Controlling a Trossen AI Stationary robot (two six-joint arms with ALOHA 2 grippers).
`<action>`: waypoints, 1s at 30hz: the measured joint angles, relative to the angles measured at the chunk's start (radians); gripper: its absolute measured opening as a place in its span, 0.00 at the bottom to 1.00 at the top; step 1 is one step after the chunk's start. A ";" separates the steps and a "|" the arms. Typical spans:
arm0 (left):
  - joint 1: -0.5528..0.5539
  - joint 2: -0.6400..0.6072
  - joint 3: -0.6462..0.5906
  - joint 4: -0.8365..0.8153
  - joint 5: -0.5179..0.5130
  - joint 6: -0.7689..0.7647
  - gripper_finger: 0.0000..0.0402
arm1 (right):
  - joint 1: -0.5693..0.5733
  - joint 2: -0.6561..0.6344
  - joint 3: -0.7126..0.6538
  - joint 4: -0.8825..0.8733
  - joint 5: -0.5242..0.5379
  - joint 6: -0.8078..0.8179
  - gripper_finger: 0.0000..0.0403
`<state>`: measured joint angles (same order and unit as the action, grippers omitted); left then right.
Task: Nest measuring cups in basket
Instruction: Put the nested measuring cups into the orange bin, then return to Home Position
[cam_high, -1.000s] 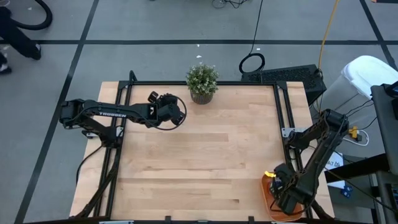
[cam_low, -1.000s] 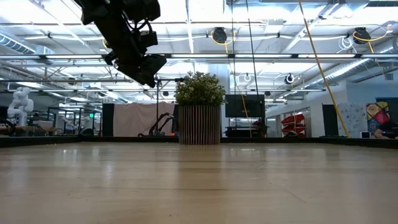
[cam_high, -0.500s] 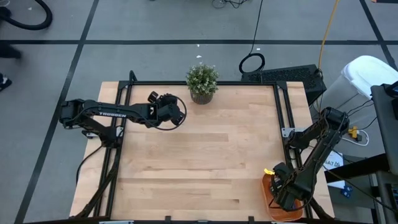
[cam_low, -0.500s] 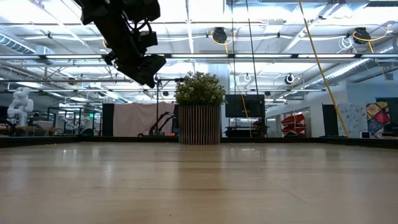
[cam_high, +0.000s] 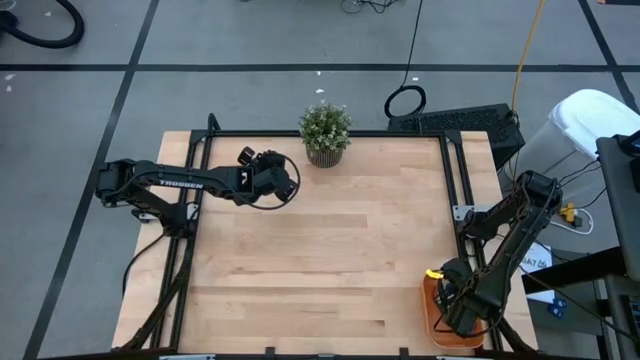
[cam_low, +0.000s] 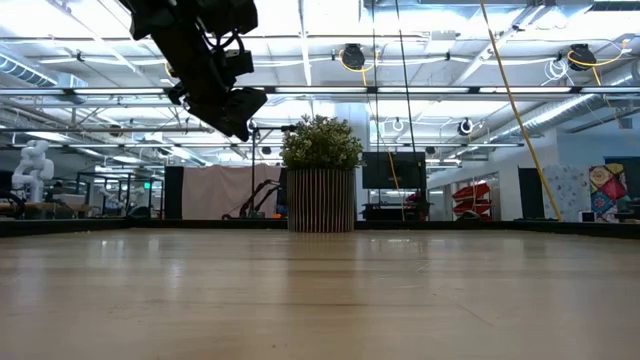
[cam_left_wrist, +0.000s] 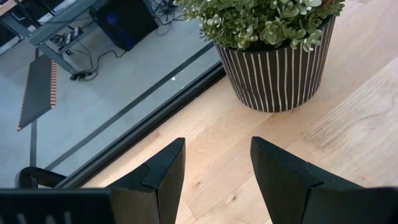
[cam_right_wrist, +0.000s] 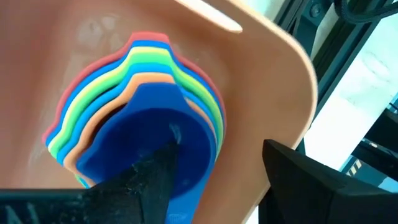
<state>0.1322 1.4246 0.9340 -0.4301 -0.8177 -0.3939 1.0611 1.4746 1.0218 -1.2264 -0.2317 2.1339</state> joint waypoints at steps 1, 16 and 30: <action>0.000 0.000 0.000 0.000 0.000 0.003 0.46 | 0.000 0.000 0.000 0.003 0.000 -0.001 0.58; 0.000 0.000 0.000 0.000 0.000 0.002 0.46 | -0.015 -0.068 0.001 0.010 0.088 0.016 0.58; 0.000 0.000 0.000 0.013 0.000 0.003 0.46 | -0.039 -0.097 0.251 -0.349 0.237 -0.019 0.58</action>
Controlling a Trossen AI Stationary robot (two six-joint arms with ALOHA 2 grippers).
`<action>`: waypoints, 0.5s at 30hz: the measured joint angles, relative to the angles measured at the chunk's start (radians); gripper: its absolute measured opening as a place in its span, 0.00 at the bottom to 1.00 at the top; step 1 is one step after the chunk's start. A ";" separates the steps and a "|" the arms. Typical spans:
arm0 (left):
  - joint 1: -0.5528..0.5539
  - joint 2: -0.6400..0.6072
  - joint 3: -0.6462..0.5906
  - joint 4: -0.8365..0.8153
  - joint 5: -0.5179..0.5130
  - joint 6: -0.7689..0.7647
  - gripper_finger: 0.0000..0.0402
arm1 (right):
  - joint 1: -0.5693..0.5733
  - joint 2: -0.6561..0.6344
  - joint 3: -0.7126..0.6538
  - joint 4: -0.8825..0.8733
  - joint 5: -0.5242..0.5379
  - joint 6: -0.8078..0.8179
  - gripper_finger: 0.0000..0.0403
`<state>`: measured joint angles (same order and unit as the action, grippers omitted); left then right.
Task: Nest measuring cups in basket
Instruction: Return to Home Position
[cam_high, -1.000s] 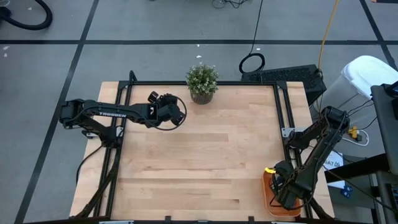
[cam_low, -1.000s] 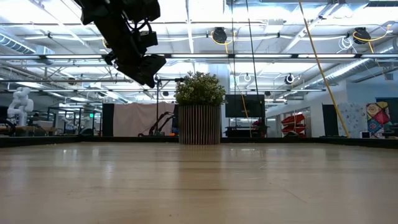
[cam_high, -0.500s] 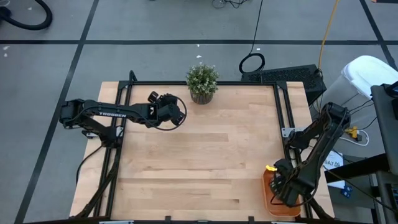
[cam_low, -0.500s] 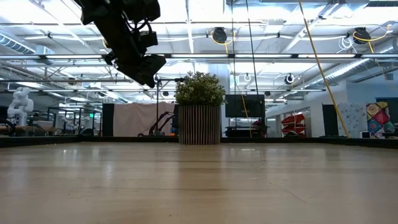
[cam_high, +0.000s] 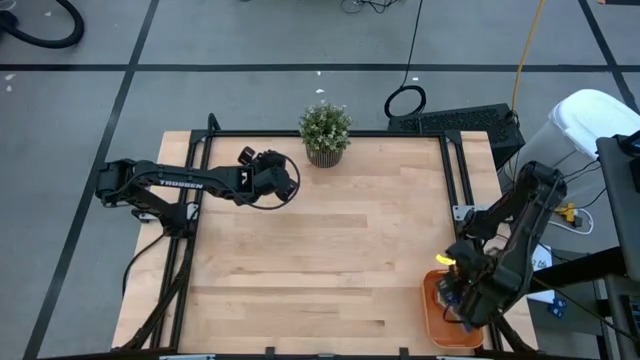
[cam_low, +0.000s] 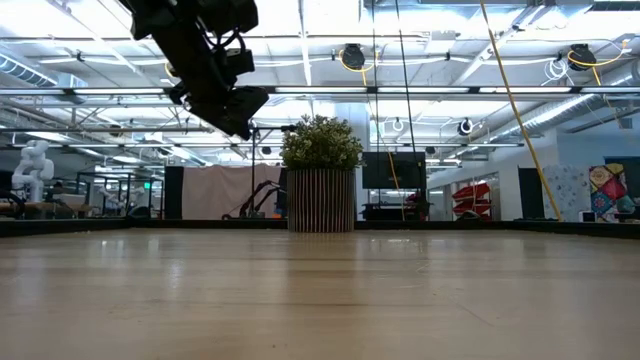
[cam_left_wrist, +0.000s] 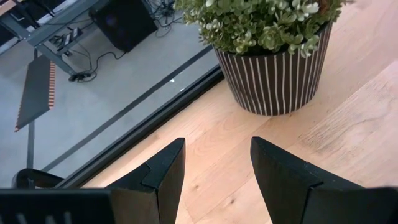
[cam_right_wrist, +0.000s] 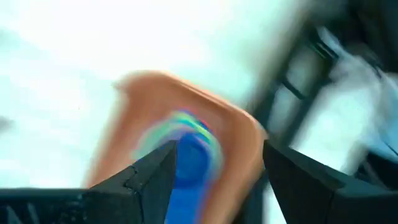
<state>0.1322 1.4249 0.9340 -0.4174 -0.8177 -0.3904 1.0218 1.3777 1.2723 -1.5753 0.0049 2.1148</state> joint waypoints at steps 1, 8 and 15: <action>0.000 0.000 0.000 0.006 0.000 0.000 0.46 | -0.012 -0.011 0.002 0.010 0.060 -0.041 0.58; -0.002 0.000 0.000 0.046 0.002 0.071 0.46 | -0.180 -0.084 -0.013 0.017 0.571 -0.504 0.58; -0.006 0.000 0.000 0.366 0.317 0.360 0.46 | -0.315 -0.216 -0.085 0.316 1.170 -1.082 0.58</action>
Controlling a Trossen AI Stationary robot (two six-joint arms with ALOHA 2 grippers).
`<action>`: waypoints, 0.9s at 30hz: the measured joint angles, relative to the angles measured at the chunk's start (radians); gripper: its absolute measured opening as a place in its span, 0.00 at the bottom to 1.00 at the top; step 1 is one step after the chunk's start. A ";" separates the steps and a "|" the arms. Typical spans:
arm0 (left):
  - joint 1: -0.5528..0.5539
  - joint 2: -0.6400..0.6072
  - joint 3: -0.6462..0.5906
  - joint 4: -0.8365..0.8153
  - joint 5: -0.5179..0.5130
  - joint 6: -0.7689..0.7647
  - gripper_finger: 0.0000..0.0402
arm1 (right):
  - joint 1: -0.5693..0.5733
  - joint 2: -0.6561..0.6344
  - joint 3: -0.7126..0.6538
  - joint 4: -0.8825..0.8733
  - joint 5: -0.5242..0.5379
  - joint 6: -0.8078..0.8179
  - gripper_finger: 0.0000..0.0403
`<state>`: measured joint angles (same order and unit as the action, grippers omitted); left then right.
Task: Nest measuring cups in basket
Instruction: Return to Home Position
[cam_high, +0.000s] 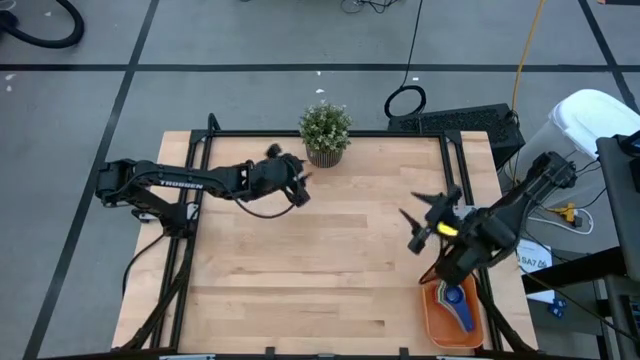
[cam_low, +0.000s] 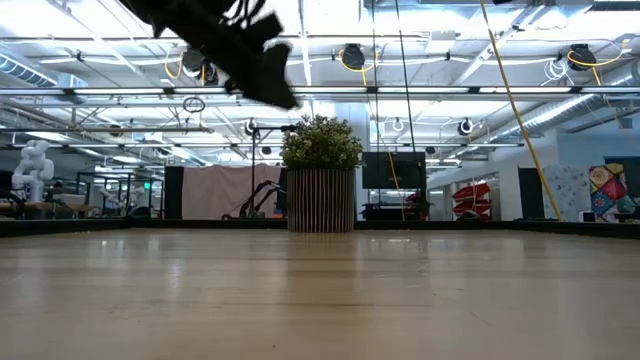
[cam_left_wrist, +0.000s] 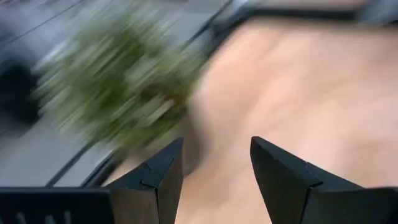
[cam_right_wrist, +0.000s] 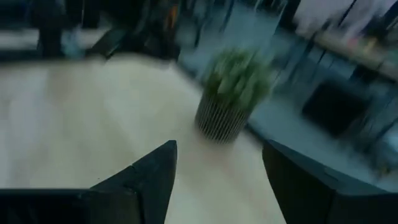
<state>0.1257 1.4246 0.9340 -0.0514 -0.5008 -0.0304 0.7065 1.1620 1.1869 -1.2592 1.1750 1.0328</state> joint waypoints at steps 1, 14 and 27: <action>0.000 0.000 0.000 0.060 0.077 0.031 0.46 | -0.006 -0.036 -0.038 0.059 0.058 -0.056 0.58; 0.091 0.003 0.001 0.362 0.570 0.117 0.40 | -0.150 -0.580 -0.880 1.813 -0.232 -1.156 0.19; 0.207 -0.004 -0.227 0.730 0.819 0.002 0.01 | -0.484 -0.606 -0.934 1.614 -0.729 -0.978 0.00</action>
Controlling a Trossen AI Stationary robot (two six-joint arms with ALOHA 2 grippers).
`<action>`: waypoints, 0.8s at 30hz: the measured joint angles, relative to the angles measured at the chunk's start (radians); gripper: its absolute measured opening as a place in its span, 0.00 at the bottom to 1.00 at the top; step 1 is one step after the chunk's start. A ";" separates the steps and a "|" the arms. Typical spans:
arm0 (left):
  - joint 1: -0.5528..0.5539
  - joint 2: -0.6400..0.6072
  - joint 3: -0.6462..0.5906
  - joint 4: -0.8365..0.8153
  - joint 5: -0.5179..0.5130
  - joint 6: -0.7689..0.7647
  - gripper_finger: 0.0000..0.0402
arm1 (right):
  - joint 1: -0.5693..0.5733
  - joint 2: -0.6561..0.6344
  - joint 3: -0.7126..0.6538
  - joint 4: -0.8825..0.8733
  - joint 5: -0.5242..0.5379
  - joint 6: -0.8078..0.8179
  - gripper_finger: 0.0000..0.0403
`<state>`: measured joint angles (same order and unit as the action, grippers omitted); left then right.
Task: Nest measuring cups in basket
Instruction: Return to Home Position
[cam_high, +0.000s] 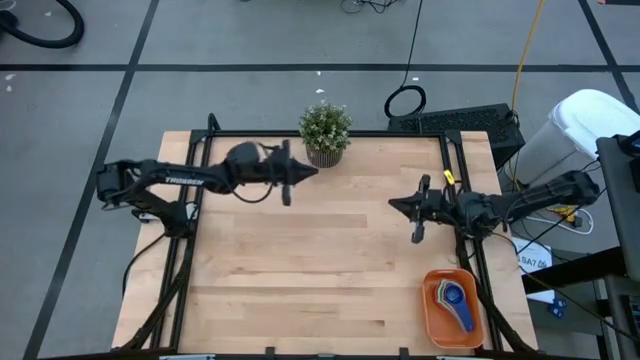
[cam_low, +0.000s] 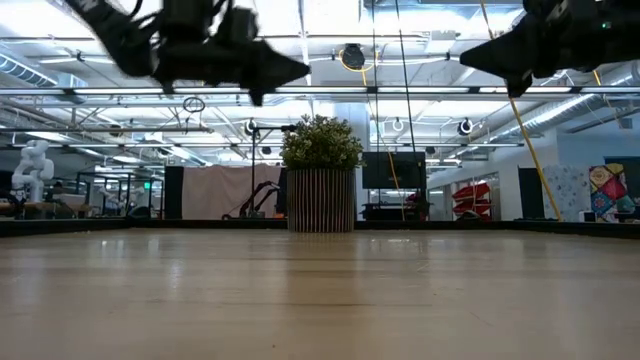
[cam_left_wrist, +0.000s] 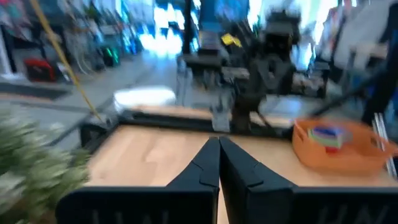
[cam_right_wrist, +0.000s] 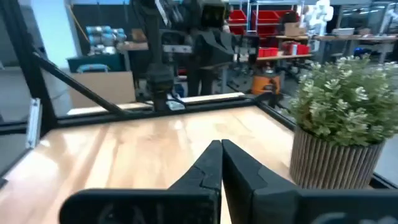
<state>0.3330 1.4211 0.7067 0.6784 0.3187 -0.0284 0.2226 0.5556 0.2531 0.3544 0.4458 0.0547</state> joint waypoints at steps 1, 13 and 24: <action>0.011 -0.001 -0.054 0.092 0.000 -0.026 0.01 | -0.008 0.000 0.000 0.001 -0.015 0.010 0.00; 0.038 -0.111 -0.294 0.147 0.022 -0.057 0.00 | -0.012 -0.005 -0.230 0.361 0.001 0.110 0.00; 0.106 -0.582 -0.394 -0.180 -0.006 0.018 0.00 | -0.012 0.002 -0.229 0.352 -0.004 0.079 0.00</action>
<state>0.4387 0.8387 0.3130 0.4988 0.3126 -0.0106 0.2108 0.5580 0.0238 0.7066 0.4414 0.1339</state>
